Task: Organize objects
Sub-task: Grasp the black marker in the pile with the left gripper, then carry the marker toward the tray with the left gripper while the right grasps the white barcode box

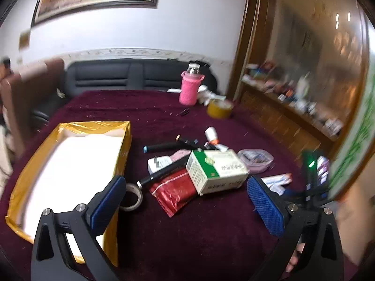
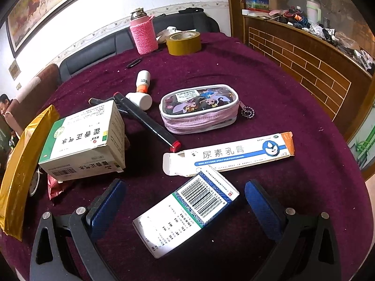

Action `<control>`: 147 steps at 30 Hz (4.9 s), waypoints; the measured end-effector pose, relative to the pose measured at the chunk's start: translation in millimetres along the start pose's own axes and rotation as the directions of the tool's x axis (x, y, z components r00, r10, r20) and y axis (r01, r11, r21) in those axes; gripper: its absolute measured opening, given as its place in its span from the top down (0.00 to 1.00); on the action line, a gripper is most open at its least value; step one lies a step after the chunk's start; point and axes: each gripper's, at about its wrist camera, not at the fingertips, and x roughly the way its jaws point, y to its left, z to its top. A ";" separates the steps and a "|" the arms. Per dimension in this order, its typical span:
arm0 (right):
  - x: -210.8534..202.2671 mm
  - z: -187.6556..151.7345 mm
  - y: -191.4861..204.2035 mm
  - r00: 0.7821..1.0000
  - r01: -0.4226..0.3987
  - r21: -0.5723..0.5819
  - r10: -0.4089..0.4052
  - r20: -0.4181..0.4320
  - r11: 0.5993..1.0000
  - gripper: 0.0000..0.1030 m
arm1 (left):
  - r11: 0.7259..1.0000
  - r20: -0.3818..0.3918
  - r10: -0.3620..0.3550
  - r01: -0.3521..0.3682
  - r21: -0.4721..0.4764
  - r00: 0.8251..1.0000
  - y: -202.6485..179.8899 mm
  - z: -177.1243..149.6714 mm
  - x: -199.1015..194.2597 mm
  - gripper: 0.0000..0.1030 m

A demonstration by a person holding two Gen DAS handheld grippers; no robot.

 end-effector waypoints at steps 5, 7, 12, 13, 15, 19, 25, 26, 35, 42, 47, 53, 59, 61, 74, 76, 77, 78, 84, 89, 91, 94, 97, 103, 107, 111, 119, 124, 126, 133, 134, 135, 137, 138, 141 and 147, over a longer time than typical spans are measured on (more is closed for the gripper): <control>2.3 0.6 -1.9 1.000 -0.018 0.015 0.019 -0.015 1.000 0.00 | 0.996 -0.019 -0.074 0.073 -0.042 0.997 46.3 -0.3 -11.6 0.00; 2.7 0.7 -1.2 0.999 -0.025 0.013 0.025 -0.019 1.000 0.00 | 0.997 -0.056 -0.067 0.065 -0.034 0.996 49.0 -7.9 -5.9 0.00; 1.4 0.5 -1.9 0.999 -0.046 0.013 0.046 -0.016 0.999 0.00 | 0.994 -0.112 -0.017 0.029 0.102 0.994 21.6 -22.7 14.1 0.00; 1.0 0.4 -2.4 0.999 -0.052 0.016 0.052 -0.015 0.999 0.00 | 0.991 -0.116 -0.011 0.027 0.133 0.993 14.0 -22.7 18.1 0.00; 0.2 0.0 -3.3 0.998 -0.057 0.021 0.058 -0.012 0.998 0.00 | 0.979 -0.119 -0.021 0.044 0.201 0.993 -4.3 -20.4 27.8 0.00; -3.0 -0.1 -4.3 0.998 -0.070 0.028 0.070 0.005 0.997 0.00 | 0.962 -0.126 0.049 -0.013 0.272 0.991 -21.2 -9.2 59.4 0.00; -3.3 0.4 -2.6 0.996 -0.090 0.021 0.089 0.014 0.996 0.00 | 0.958 -0.246 0.171 -0.103 0.267 0.954 -14.8 -2.5 126.8 0.00; -2.5 0.3 -2.0 0.996 -0.092 0.018 0.092 0.009 0.996 0.00 | 0.961 -0.279 0.170 -0.097 0.258 0.945 -14.1 -4.7 136.2 0.00; -1.2 0.9 -4.3 0.995 -0.102 0.034 0.102 0.004 0.994 0.00 | 0.973 -0.425 -0.038 0.131 0.191 0.904 -32.5 -33.4 146.3 0.05; -0.7 0.8 -4.1 0.995 -0.102 0.033 0.102 -0.002 0.994 0.00 | 0.967 -0.392 -0.157 0.222 0.126 0.906 -33.3 -25.9 108.4 0.12; 0.3 1.2 -4.1 0.995 -0.099 0.036 0.099 -0.009 0.994 0.00 | 0.983 -0.319 -0.021 0.078 0.167 0.948 -19.1 -17.0 98.2 0.12; -2.5 0.4 -6.8 0.995 -0.103 0.049 0.103 0.006 0.993 0.00 | 0.989 -0.349 0.040 0.013 0.149 0.936 5.2 -14.2 121.1 0.25; -0.5 0.9 -5.5 0.994 -0.109 0.043 0.109 -0.007 0.993 0.00 | 0.986 -0.405 0.083 -0.014 0.169 0.911 12.2 -6.2 146.6 0.52; -0.4 1.0 -5.6 0.994 -0.110 0.047 0.110 -0.005 0.993 0.00 | 0.982 -0.418 0.109 -0.032 0.187 0.902 15.1 0.7 157.4 0.52; 2.3 0.2 -6.2 0.992 -0.120 0.049 0.121 -0.024 0.992 0.00 | 0.979 -0.449 0.121 -0.032 0.199 0.885 -0.6 2.4 177.6 0.86; 2.7 0.2 -7.9 0.992 -0.122 0.058 0.124 -0.025 0.991 0.00 | 0.983 -0.442 0.102 -0.021 0.184 0.891 0.2 0.1 172.2 0.86; 3.3 0.8 -8.3 0.992 -0.124 0.061 0.126 -0.027 0.990 0.00 | 0.984 -0.441 0.093 -0.015 0.178 0.893 0.4 -0.4 170.5 0.86; 3.8 0.8 -9.1 0.991 -0.127 0.065 0.129 -0.029 0.990 0.00 | 0.986 -0.439 0.077 -0.004 0.165 0.895 1.8 -1.2 166.1 0.86; 4.4 1.1 -12.2 0.990 -0.136 0.083 0.140 -0.035 0.987 0.00 | 0.998 -0.411 0.015 0.013 0.066 0.911 19.8 0.4 139.7 0.86; 5.9 1.2 -12.7 0.989 -0.135 0.089 0.139 -0.042 0.987 0.00 | 1.000 -0.378 -0.013 0.016 0.004 0.926 32.8 -2.7 119.9 0.86; 7.4 1.4 -12.2 0.989 -0.132 0.089 0.137 -0.049 0.987 0.00 | 1.000 -0.366 -0.014 0.011 -0.010 0.931 35.5 -4.7 114.5 0.86; 7.0 1.3 -14.0 0.990 -0.126 0.094 0.131 -0.049 0.988 0.00 | 1.000 -0.359 -0.020 0.019 -0.007 0.933 33.5 -8.8 109.0 0.86; 7.3 1.5 -15.3 0.992 -0.109 0.101 0.115 -0.048 0.989 0.00 | 0.999 -0.402 -0.035 0.033 -0.012 0.915 27.7 -21.0 113.3 0.86; 6.1 1.3 -15.4 0.993 -0.106 0.096 0.110 -0.044 0.990 0.00 | 1.000 -0.454 0.019 -0.010 0.023 0.891 18.7 -39.8 141.8 0.86; 5.3 0.7 -15.5 0.993 -0.103 0.098 0.107 -0.038 0.990 0.00 | 0.996 -0.414 0.077 -0.049 0.079 0.907 9.4 -42.8 140.0 0.86; 5.2 0.6 -16.8 0.994 -0.103 0.105 0.107 -0.037 0.989 0.00 | 0.994 -0.370 0.088 -0.056 0.097 0.925 6.6 -44.6 129.0 0.87; 5.0 1.1 -17.0 0.994 -0.095 0.113 0.100 -0.036 0.989 0.00 | 0.998 -0.234 0.049 -0.040 0.043 0.971 10.7 -31.4 69.1 0.86; -12.9 0.4 -26.7 0.997 -0.074 0.107 0.073 0.008 0.992 0.00 | 1.000 -0.173 0.016 -0.018 -0.014 0.985 23.0 -34.2 35.2 0.86; -21.7 -2.9 -35.3 0.998 -0.063 0.120 0.060 0.024 0.991 0.00 | 0.999 -0.155 0.023 -0.026 -0.018 0.988 28.0 -35.5 26.2 0.86; -14.2 -10.5 -38.9 0.997 -0.049 0.139 0.056 -0.052 0.989 0.00 | 0.998 -0.135 0.011 -0.020 -0.065 0.991 41.3 -36.6 11.4 0.86; -14.6 -11.0 -34.4 0.998 -0.042 0.131 0.049 -0.050 0.990 0.00 | 0.997 -0.138 0.007 -0.017 -0.072 0.990 43.6 -37.9 10.2 0.86; -14.9 -10.7 -29.5 0.998 -0.041 0.122 0.047 -0.046 0.992 0.00 | 0.997 -0.139 0.006 -0.016 -0.076 0.990 44.8 -38.8 9.4 0.86; -17.7 -11.5 -18.9 0.998 -0.040 0.091 0.044 -0.037 0.995 0.00 | 0.997 -0.137 0.006 -0.016 -0.078 0.991 47.0 -41.7 7.0 0.86; -18.6 -12.0 -12.3 0.999 -0.032 0.066 0.034 -0.036 0.997 0.00 | 0.997 -0.133 0.008 -0.018 -0.074 0.991 46.7 -42.9 5.3 0.86; -18.7 -15.3 5.2 0.999 0.024 -0.001 -0.024 -0.021 1.000 0.05 | 0.998 -0.118 0.026 -0.033 -0.058 0.993 44.9 -43.9 0.5 0.86; -11.5 -17.9 -4.9 0.999 0.009 0.055 -0.007 -0.033 0.998 0.57 | 0.997 -0.103 0.039 -0.045 -0.056 0.994 49.4 -43.5 -8.3 0.86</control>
